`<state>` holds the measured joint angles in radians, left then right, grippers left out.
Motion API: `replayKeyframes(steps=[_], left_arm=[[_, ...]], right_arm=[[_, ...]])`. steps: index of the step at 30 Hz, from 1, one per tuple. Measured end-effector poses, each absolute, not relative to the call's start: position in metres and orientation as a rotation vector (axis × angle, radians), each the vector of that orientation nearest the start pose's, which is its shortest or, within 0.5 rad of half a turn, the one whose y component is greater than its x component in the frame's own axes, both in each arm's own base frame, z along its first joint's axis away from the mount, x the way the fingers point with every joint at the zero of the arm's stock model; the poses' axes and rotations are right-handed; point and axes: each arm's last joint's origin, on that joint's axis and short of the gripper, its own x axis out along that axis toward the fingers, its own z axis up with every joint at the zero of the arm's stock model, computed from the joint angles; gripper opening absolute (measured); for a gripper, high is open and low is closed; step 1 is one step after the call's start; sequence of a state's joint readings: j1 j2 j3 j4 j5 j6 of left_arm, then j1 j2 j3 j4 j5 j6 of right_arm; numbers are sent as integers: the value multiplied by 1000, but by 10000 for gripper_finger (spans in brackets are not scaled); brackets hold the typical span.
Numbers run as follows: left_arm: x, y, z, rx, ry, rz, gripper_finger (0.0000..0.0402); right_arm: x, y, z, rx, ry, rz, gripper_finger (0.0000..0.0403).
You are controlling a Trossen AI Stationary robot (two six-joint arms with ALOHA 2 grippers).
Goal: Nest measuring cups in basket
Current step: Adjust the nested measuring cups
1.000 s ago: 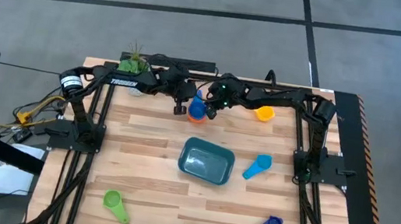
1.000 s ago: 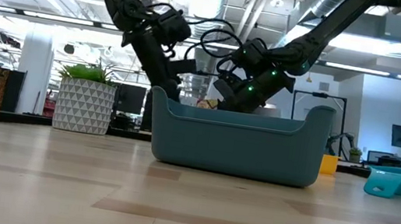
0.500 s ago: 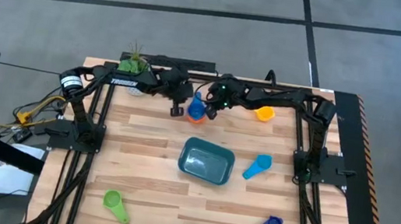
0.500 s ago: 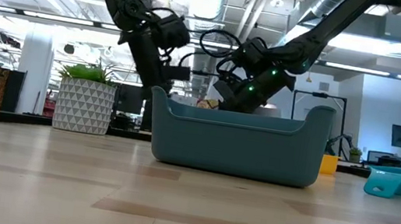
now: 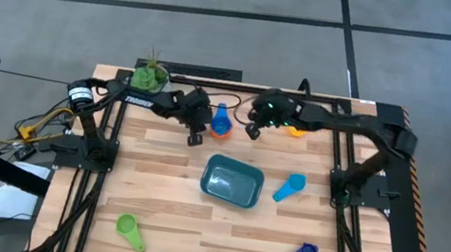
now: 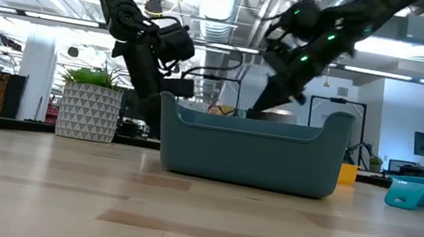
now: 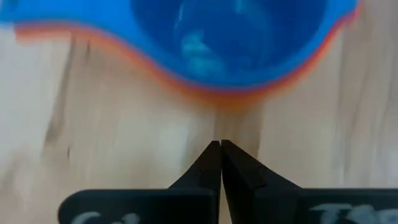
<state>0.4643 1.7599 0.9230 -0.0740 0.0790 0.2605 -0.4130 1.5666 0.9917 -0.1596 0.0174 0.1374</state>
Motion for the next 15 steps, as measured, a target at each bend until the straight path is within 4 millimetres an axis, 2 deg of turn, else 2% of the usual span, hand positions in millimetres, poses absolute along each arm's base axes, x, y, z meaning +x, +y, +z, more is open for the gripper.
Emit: replayKeyframes(steps=[8, 15], left_arm=[[319, 132, 150, -15, 759, 263, 0], [333, 114, 149, -3, 681, 221, 0]], right_arm=[[263, -87, 221, 288, 665, -538, 8], [249, -73, 200, 309, 702, -629, 8]])
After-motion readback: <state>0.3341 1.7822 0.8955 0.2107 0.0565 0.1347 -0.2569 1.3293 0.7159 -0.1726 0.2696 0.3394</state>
